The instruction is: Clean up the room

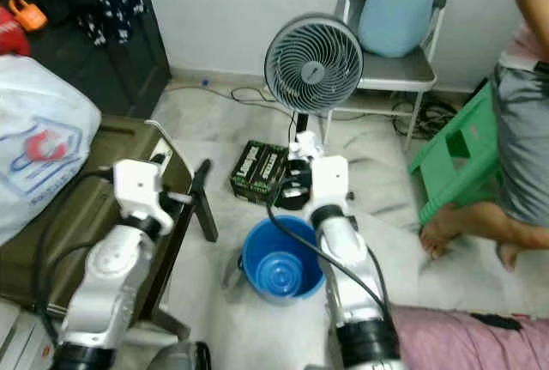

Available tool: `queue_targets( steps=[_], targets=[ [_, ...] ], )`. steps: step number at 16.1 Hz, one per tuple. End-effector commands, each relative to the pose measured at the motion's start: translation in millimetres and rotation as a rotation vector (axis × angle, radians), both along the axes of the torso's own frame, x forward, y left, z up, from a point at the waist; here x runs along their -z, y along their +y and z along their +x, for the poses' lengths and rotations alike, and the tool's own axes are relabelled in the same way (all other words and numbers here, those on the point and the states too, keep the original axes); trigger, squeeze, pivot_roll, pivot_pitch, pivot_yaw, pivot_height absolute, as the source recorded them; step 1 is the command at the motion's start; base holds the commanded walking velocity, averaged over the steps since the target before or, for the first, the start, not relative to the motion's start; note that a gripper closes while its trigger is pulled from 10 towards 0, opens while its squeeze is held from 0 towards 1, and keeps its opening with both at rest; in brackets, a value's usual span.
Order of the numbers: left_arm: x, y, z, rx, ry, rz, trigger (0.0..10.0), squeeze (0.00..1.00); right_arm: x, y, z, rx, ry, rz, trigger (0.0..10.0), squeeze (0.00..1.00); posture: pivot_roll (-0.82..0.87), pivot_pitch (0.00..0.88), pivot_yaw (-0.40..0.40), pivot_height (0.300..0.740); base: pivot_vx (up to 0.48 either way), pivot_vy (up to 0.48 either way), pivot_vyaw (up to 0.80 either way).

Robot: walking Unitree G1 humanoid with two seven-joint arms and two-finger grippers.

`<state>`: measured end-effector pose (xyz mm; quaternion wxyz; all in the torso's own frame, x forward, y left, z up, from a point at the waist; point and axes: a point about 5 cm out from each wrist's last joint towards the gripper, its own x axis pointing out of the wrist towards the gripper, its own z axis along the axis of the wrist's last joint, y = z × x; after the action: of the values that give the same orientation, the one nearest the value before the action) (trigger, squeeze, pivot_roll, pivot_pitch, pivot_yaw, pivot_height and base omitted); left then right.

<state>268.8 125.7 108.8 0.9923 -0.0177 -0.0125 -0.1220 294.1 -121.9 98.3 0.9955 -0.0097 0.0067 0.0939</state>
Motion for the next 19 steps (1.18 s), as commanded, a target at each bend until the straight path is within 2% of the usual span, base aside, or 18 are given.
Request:
queue_targets(
  steps=[1, 4, 10, 13, 14, 15, 19],
  targets=[
    [-1.8, -6.5, 0.4, 0.02, -0.005, -0.011, 10.0, 0.0, 3.6, -6.7, -0.2, 0.017, 0.018, -0.011, 10.0, 0.0, -0.02, 0.07, -0.002, 0.74, 0.356, 0.0, 0.0],
    [-1.9, -7.1, 1.0, 0.022, -0.006, -0.012, 10.0, 0.0, 3.8, -6.9, 0.2, 0.016, 0.02, -0.014, 10.0, 0.0, -0.03, 0.068, -0.002, 0.74, 0.35, 0.0, 0.0],
    [-3.8, -4.2, 3.0, 0.0, -0.022, 0.012, 10.0, 0.0, 4.5, -8.5, 2.7, 0.027, 0.03, -0.005, 10.0, 0.0, -0.02, 0.069, -0.007, 0.74, 0.0, 0.0, 0.0],
    [-6.9, 4.5, -1.9, 0.091, -0.038, 0.096, 10.0, 0.0, 4.3, -7.4, 4.2, 0.031, 0.035, 0.002, 10.0, 0.0, 0.0, 0.084, -0.013, 0.74, 0.0, 0.0, 0.0],
    [-10.0, 4.3, -6.8, 0.173, -0.048, 0.159, 10.0, 0.0, 3.1, -5.8, 3.8, 0.031, 0.03, 0.004, 10.0, 0.0, 0.03, 0.09, -0.007, 0.74, 0.0, 0.0, 0.0],
    [-11.3, 3.5, -9.3, 0.212, -0.053, 0.189, 10.0, 0.0, 2.9, -6.0, 3.6, 0.033, 0.028, 0.007, 10.0, 0.0, 0.03, 0.092, -0.007, 0.74, 0.0, 0.0, 0.0],
    [-7.0, 15.7, -33.3, 0.336, 0.002, 0.2, 10.0, 0.0, 21.8, -4.6, 4.6, 0.082, 0.138, 0.007, 10.0, 0.0, 0.07, 0.117, -0.025, 0.74, 0.0, 0.0, 0.0]
  ],
)
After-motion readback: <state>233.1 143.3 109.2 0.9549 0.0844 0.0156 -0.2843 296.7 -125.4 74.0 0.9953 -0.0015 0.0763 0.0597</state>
